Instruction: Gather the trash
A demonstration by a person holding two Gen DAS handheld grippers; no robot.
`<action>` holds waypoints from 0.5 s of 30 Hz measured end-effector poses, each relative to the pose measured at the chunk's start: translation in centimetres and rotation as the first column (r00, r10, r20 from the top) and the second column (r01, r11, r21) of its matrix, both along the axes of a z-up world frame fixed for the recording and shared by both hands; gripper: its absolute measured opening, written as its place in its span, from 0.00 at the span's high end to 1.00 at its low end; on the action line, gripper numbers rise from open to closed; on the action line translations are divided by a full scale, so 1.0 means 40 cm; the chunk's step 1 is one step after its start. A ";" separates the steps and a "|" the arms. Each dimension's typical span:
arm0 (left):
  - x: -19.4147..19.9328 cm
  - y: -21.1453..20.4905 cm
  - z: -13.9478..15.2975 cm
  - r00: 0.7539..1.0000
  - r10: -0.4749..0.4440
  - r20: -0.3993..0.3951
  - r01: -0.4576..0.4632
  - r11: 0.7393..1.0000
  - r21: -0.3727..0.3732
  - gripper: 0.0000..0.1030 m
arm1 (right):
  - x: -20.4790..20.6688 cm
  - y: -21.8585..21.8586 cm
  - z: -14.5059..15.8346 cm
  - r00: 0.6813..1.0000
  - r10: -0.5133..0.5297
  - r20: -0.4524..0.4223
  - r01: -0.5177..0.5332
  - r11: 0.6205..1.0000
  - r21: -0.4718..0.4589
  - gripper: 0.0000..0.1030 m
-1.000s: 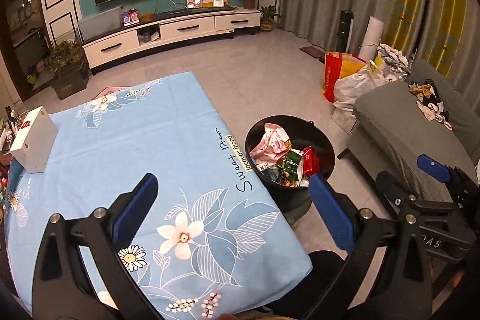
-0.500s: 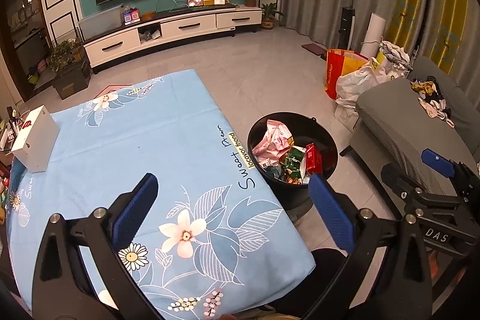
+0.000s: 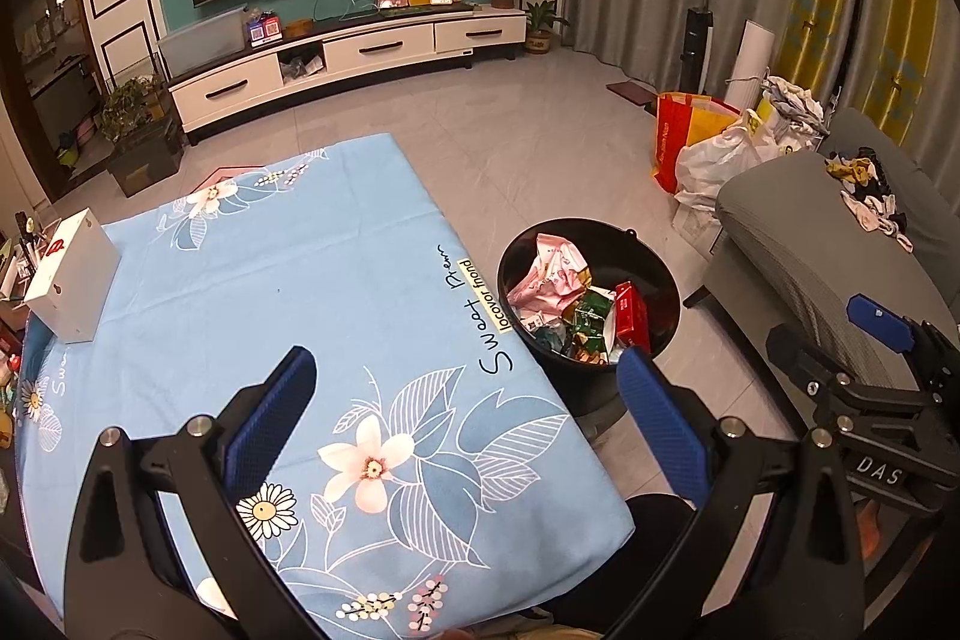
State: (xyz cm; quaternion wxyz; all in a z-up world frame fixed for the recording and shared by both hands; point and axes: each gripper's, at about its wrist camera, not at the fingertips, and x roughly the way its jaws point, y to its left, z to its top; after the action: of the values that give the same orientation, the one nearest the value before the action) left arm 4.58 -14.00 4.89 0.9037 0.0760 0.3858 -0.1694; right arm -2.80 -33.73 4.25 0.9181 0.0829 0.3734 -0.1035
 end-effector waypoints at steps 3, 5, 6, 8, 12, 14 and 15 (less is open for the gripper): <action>0.001 -0.001 -0.004 1.000 0.002 -0.001 -0.002 1.000 0.002 0.03 | 0.001 0.000 0.000 1.000 0.000 -0.001 0.000 1.000 0.001 0.03; 0.000 -0.001 -0.004 1.000 0.000 -0.001 0.000 1.000 0.003 0.03 | 0.001 0.000 0.001 1.000 -0.001 -0.001 0.001 1.000 0.001 0.03; -0.001 -0.002 -0.005 1.000 -0.001 -0.002 0.001 1.000 0.002 0.03 | 0.001 0.000 0.000 1.000 0.000 0.000 0.000 1.000 0.001 0.03; -0.001 -0.002 -0.005 1.000 -0.001 -0.001 0.001 1.000 0.004 0.03 | 0.001 0.000 0.000 1.000 0.000 0.001 0.000 1.000 0.001 0.03; -0.001 -0.003 -0.006 1.000 0.000 -0.002 0.000 1.000 0.003 0.03 | 0.002 -0.001 -0.001 1.000 0.001 -0.003 -0.001 1.000 0.000 0.03; -0.001 -0.003 -0.006 1.000 0.000 -0.004 0.000 1.000 0.003 0.03 | 0.002 0.001 -0.004 1.000 0.002 -0.004 -0.002 1.000 0.001 0.03; -0.001 -0.002 -0.006 1.000 0.000 -0.005 0.000 1.000 0.003 0.03 | 0.002 0.001 -0.004 1.000 0.002 -0.004 -0.002 1.000 0.001 0.03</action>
State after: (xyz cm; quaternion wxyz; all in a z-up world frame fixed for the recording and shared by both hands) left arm 4.54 -14.08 4.64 0.9026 0.0770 0.3885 -0.1688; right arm -2.71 -33.68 4.09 0.9173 0.0829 0.3756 -0.1026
